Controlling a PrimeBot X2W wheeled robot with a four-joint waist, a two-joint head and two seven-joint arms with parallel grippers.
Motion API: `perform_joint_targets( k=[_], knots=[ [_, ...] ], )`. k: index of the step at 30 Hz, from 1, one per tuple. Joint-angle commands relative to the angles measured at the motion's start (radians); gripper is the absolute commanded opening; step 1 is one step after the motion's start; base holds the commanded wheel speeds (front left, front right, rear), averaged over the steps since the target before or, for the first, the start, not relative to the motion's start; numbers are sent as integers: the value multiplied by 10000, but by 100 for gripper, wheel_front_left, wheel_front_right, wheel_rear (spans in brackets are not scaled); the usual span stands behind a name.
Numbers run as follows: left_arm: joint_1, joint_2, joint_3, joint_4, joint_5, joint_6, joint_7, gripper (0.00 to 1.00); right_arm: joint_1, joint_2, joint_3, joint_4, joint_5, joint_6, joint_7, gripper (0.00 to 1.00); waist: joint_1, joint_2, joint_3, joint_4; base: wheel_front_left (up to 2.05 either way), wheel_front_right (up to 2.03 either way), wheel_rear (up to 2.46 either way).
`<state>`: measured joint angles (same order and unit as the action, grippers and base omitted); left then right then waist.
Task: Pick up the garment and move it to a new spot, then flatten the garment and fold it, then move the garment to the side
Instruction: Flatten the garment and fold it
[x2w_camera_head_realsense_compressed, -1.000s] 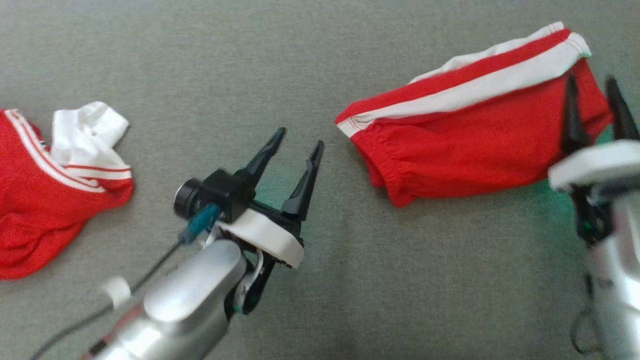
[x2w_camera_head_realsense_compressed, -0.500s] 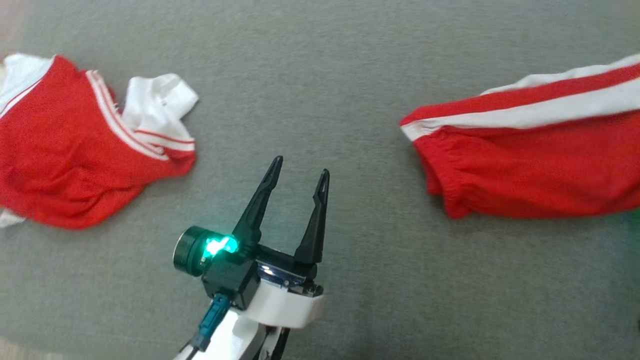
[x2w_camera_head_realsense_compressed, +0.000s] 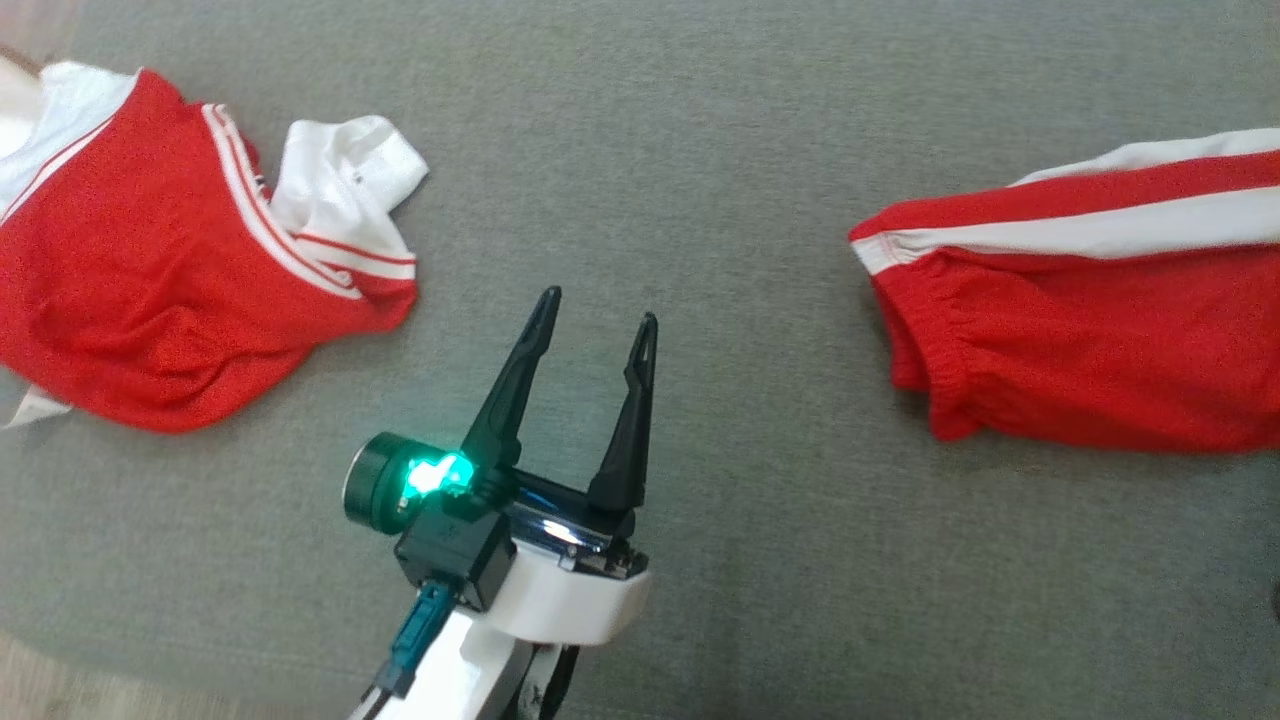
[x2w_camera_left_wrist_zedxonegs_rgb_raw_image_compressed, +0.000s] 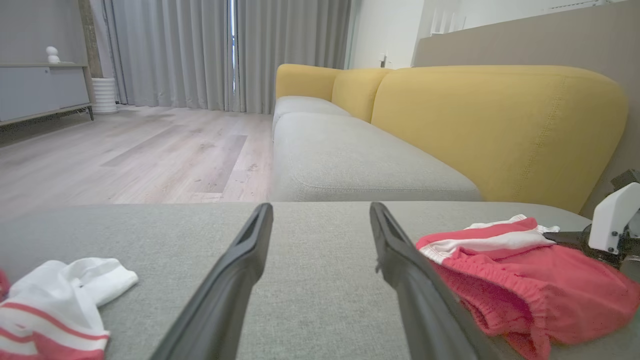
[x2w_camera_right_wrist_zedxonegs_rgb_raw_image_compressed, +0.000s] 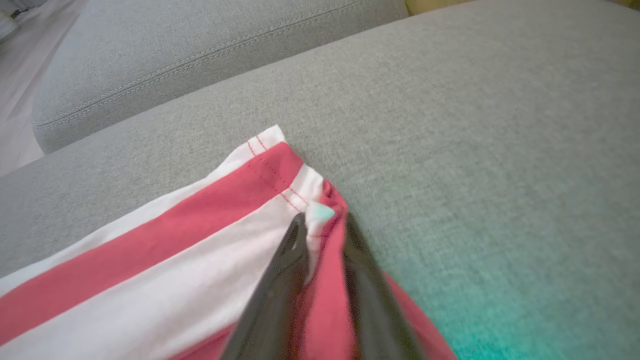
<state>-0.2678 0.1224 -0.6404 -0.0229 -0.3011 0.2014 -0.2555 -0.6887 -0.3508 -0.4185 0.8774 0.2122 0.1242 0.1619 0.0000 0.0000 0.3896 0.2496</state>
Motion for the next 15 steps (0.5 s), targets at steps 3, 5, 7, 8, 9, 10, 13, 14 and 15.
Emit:
perform_joint_targets(
  k=[3, 5, 7, 8, 9, 10, 13, 14, 15],
  knots=[
    [195, -72, 583, -222, 233, -191, -62, 100, 200, 432, 527, -192, 484, 65, 187, 0, 0, 0, -322, -582, 0, 0, 0],
    [257, -92, 701, -191, 300, -270, -62, 100, 233, 435, 737, -399, 557, 65, 28, 0, 0, 0, -457, -878, 0, 0, 0],
    [303, -109, 798, -169, 374, -353, -62, 100, 323, 349, 905, -578, 573, 65, -196, 0, 0, 0, -574, -1176, 0, 0, 0],
    [323, -111, 837, -153, 415, -398, -62, 100, 395, 283, 989, -651, 542, 65, -312, 0, 0, 0, -633, -1335, 0, 0, 0],
    [323, -111, 837, -153, 415, -398, -62, 100, 395, 283, 989, -651, 542, 65, -312, 0, 0, 0, -633, -1335, 0, 0, 0],
    [342, -120, 873, -140, 445, -440, -62, 100, 467, 192, 1063, -728, 496, 65, -439, 0, 0, 0, -682, -1485, 0, 0, 0],
    [388, -169, 962, -103, 514, -568, -62, 100, 664, -151, 1094, -893, 293, 65, -824, 0, 0, 0, -836, -1879, 0, 0, 0],
    [417, -186, 986, -86, 530, -603, -62, 100, 713, -259, 1077, -924, 217, 65, -948, 0, 0, 0, -886, -2000, 0, 0, 0],
    [445, -203, 1013, -75, 544, -636, -62, 100, 745, -347, 1077, -964, 134, 65, -1072, 0, 0, 0, -928, -2112, 0, 0, 0]
  ],
)
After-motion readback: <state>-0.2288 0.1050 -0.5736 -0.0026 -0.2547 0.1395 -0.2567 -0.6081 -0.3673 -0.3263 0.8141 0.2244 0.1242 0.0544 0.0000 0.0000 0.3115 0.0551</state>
